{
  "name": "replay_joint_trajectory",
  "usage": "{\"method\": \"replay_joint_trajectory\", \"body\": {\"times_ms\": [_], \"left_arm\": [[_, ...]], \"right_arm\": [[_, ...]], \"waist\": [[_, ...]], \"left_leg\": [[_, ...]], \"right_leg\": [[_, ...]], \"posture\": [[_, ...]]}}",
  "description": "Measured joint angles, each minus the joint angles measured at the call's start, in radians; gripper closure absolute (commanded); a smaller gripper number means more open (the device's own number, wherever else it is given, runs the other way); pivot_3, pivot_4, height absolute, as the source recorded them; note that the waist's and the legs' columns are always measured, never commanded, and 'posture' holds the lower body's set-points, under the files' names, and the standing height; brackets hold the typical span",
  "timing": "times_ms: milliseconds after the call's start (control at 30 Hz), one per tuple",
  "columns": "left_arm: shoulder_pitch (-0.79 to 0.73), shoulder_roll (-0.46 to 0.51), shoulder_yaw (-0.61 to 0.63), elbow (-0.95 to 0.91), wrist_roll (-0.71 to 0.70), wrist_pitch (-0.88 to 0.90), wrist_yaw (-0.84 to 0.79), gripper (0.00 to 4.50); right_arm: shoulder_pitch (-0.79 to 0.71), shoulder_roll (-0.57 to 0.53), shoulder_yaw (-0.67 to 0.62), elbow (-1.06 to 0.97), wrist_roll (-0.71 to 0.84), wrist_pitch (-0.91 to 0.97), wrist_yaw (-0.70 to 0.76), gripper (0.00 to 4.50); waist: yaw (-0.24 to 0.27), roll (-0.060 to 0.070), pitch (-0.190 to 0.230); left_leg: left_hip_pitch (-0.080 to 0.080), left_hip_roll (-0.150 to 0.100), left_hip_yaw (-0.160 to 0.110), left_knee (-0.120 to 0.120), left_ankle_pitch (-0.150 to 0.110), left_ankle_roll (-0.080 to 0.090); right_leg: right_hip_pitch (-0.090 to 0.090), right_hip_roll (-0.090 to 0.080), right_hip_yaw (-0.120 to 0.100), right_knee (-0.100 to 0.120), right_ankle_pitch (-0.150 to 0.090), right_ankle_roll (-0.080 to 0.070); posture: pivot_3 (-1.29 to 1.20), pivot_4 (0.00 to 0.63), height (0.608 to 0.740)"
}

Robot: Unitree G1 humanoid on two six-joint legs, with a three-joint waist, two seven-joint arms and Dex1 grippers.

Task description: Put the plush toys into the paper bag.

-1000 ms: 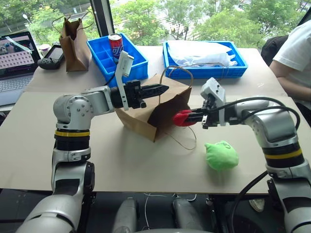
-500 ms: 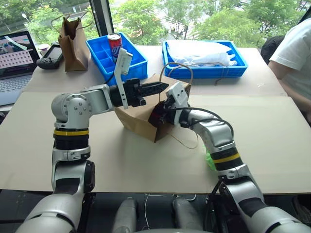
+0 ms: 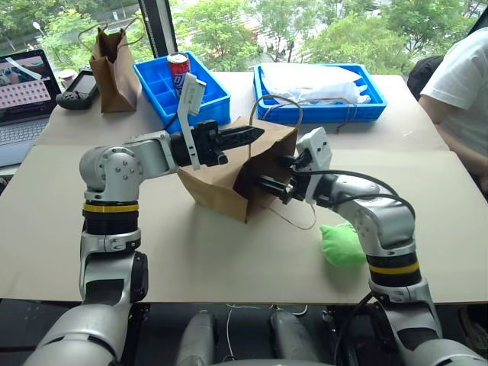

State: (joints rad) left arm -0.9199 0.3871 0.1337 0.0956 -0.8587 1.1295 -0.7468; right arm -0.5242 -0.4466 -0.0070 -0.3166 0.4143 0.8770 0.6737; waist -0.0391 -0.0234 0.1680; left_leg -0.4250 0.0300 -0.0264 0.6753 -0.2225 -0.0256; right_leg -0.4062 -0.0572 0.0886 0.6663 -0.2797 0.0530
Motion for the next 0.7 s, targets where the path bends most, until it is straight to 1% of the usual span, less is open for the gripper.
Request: {"method": "replay_joint_trajectory", "body": {"times_ms": [67,200,233,300,367,467,567,700], "left_arm": [[-0.003,0.004,-0.005,0.003,0.001,-0.003,-0.011,4.50],[-0.004,0.006,-0.013,0.008,0.002,-0.013,-0.029,4.50],[-0.004,0.005,-0.020,0.008,0.002,-0.013,-0.033,4.50],[-0.006,0.004,-0.032,0.010,0.005,-0.017,-0.044,4.50],[-0.005,0.006,-0.042,0.011,0.013,-0.020,-0.053,4.50],[-0.005,0.005,-0.057,0.011,0.021,-0.031,-0.066,4.50],[-0.005,0.006,-0.070,0.011,0.034,-0.039,-0.080,4.50],[-0.005,0.009,-0.071,0.011,0.034,-0.039,-0.091,4.50]], "right_arm": [[0.074,-0.150,-0.072,-0.102,0.054,0.087,0.042,0.06],[0.190,-0.364,-0.242,-0.210,0.140,0.198,0.109,0.06],[0.219,-0.410,-0.263,-0.227,0.151,0.207,0.125,0.06],[0.285,-0.484,-0.298,-0.257,0.163,0.220,0.156,0.06],[0.352,-0.520,-0.298,-0.271,0.167,0.224,0.173,0.06],[0.431,-0.524,-0.229,-0.271,0.135,0.200,0.153,0.06],[0.491,-0.518,-0.140,-0.235,0.072,0.161,0.107,0.77],[0.507,-0.529,-0.116,-0.212,0.018,0.099,0.082,2.07]], "waist": [[0.010,0.000,0.000],[0.016,0.000,0.001],[0.015,0.000,0.001],[0.010,-0.001,0.001],[0.007,-0.001,0.001],[0.003,-0.001,0.001],[0.003,-0.001,0.001],[0.004,-0.001,0.001]], "left_leg": [[-0.001,-0.001,0.000,0.000,0.000,0.000],[-0.001,-0.001,0.000,0.000,0.000,0.000],[-0.001,-0.001,0.001,0.000,0.000,0.000],[0.000,0.000,0.001,0.000,0.000,0.001],[0.001,0.000,0.001,0.000,0.000,0.001],[0.001,0.000,0.002,0.000,0.000,0.001],[0.000,0.000,0.002,0.001,0.000,0.001],[0.000,0.000,0.002,0.001,0.000,0.001]], "right_leg": [[0.000,-0.001,0.000,-0.002,0.000,0.000],[0.001,-0.001,0.000,-0.004,0.000,0.001],[0.001,-0.001,0.000,-0.003,0.000,0.001],[0.002,0.000,0.000,-0.003,-0.001,0.001],[0.002,0.001,0.001,-0.004,-0.001,0.001],[0.002,0.001,0.002,-0.003,-0.001,0.001],[0.002,0.000,0.002,-0.003,-0.001,0.001],[0.003,0.000,0.002,-0.004,-0.001,0.001]], "posture": [[0.00,0.150,0.715],[0.00,0.150,0.715],[0.00,0.150,0.715],[0.00,0.150,0.715],[0.00,0.150,0.715],[0.00,0.150,0.715],[0.00,0.150,0.715],[0.00,0.150,0.715]]}}
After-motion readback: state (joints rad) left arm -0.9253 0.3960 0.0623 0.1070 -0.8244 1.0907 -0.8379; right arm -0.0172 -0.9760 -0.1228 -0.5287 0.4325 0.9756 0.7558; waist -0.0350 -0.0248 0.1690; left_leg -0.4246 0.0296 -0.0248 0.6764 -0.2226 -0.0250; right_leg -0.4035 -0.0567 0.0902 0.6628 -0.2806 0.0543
